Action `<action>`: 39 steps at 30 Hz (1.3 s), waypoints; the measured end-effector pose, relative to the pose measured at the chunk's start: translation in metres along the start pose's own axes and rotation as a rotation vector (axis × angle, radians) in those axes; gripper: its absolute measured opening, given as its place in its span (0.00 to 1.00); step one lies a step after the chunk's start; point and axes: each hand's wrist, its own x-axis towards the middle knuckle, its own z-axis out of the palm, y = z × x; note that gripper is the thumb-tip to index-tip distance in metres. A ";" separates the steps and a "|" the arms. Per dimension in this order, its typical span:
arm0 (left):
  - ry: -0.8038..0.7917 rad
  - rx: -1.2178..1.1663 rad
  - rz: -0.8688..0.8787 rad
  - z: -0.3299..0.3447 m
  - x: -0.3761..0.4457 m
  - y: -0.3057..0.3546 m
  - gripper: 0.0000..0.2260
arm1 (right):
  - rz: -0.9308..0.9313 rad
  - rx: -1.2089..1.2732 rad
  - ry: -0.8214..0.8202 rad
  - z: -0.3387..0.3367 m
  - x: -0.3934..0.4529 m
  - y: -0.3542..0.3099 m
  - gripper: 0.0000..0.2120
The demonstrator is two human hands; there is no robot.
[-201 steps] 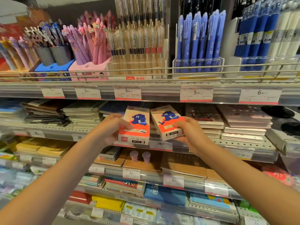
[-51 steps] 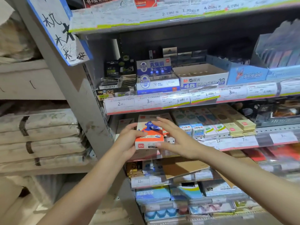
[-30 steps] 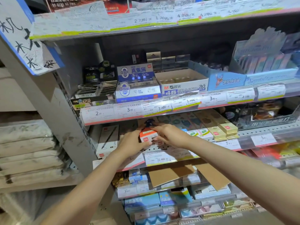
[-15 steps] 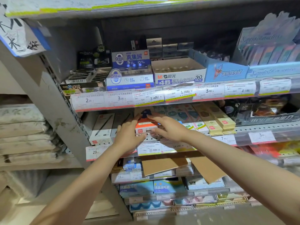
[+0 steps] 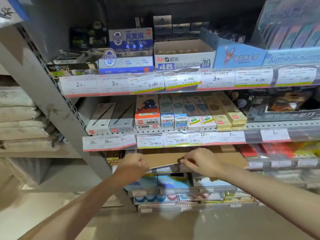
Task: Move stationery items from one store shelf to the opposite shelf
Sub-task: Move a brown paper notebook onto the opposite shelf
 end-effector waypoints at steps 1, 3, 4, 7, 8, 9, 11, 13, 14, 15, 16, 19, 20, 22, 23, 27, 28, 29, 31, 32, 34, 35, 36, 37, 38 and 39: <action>-0.054 -0.058 -0.079 0.007 0.005 -0.006 0.13 | 0.082 -0.014 -0.060 0.008 0.001 0.006 0.19; -0.088 -0.222 -0.246 0.020 0.018 -0.015 0.17 | 0.264 0.012 -0.123 0.021 0.006 0.017 0.19; -0.074 -0.282 -0.326 0.026 0.025 -0.019 0.18 | 0.352 0.063 -0.110 0.027 0.010 0.021 0.19; -0.060 -0.505 -0.544 0.039 0.043 -0.020 0.15 | 0.613 0.250 -0.033 0.039 0.029 0.031 0.22; -0.060 -0.602 -0.580 0.043 0.048 -0.019 0.12 | 0.671 0.291 -0.038 0.041 0.035 0.031 0.24; -0.053 -0.684 -0.600 0.045 0.052 -0.017 0.11 | 0.718 0.328 -0.053 0.044 0.040 0.032 0.25; 0.011 -0.746 -0.611 0.049 0.057 -0.010 0.08 | 0.800 0.411 -0.076 0.047 0.048 0.031 0.26; 0.069 -0.741 -0.624 0.054 0.062 -0.008 0.18 | 0.880 0.546 -0.078 0.052 0.053 0.030 0.25; 0.064 -0.743 -0.635 0.054 0.062 -0.008 0.25 | 0.915 0.615 -0.055 0.053 0.054 0.030 0.24; 0.055 -0.780 -0.634 0.053 0.062 -0.006 0.29 | 0.940 0.672 -0.034 0.057 0.055 0.033 0.22; 0.041 -0.819 -0.642 0.053 0.062 -0.006 0.29 | 0.950 0.721 -0.023 0.057 0.055 0.033 0.20; -0.027 -0.954 -0.618 0.050 0.063 -0.007 0.32 | 0.947 0.864 -0.059 0.060 0.055 0.036 0.14; -0.029 -1.021 -0.587 0.050 0.062 -0.007 0.35 | 0.924 0.895 -0.048 0.060 0.053 0.037 0.21; -0.058 -1.121 -0.567 0.052 0.054 -0.002 0.34 | 0.864 0.893 -0.035 0.056 0.046 0.038 0.28; -0.081 -1.148 -0.545 0.056 0.052 -0.002 0.29 | 0.827 0.890 -0.023 0.055 0.041 0.040 0.28; -0.123 -1.208 -0.488 0.069 0.040 0.012 0.19 | 0.717 0.941 0.043 0.048 0.018 0.055 0.18; -0.119 -1.223 -0.484 0.075 0.040 0.015 0.22 | 0.720 0.927 0.057 0.050 0.013 0.064 0.16; -0.119 -1.236 -0.478 0.080 0.040 0.021 0.25 | 0.714 0.935 0.071 0.049 0.008 0.070 0.13; -0.116 -1.261 -0.453 0.089 0.040 0.037 0.25 | 0.714 1.013 0.109 0.044 -0.004 0.079 0.07; -0.117 -1.269 -0.439 0.094 0.041 0.045 0.24 | 0.719 1.010 0.119 0.038 -0.010 0.082 0.05; -0.112 -1.271 -0.438 0.105 0.044 0.060 0.24 | 0.716 0.987 0.141 0.033 -0.021 0.095 0.07; -0.106 -1.268 -0.445 0.111 0.047 0.067 0.26 | 0.718 0.993 0.145 0.031 -0.026 0.102 0.07; -0.100 -1.270 -0.446 0.118 0.049 0.073 0.27 | 0.719 0.984 0.138 0.028 -0.032 0.109 0.08; -0.102 -1.272 -0.442 0.125 0.052 0.080 0.27 | 0.734 0.961 0.143 0.028 -0.037 0.117 0.10; -0.105 -1.270 -0.438 0.133 0.055 0.085 0.26 | 0.746 0.937 0.156 0.027 -0.043 0.126 0.13; -0.112 -1.272 -0.434 0.141 0.057 0.092 0.24 | 0.759 0.920 0.172 0.027 -0.048 0.134 0.16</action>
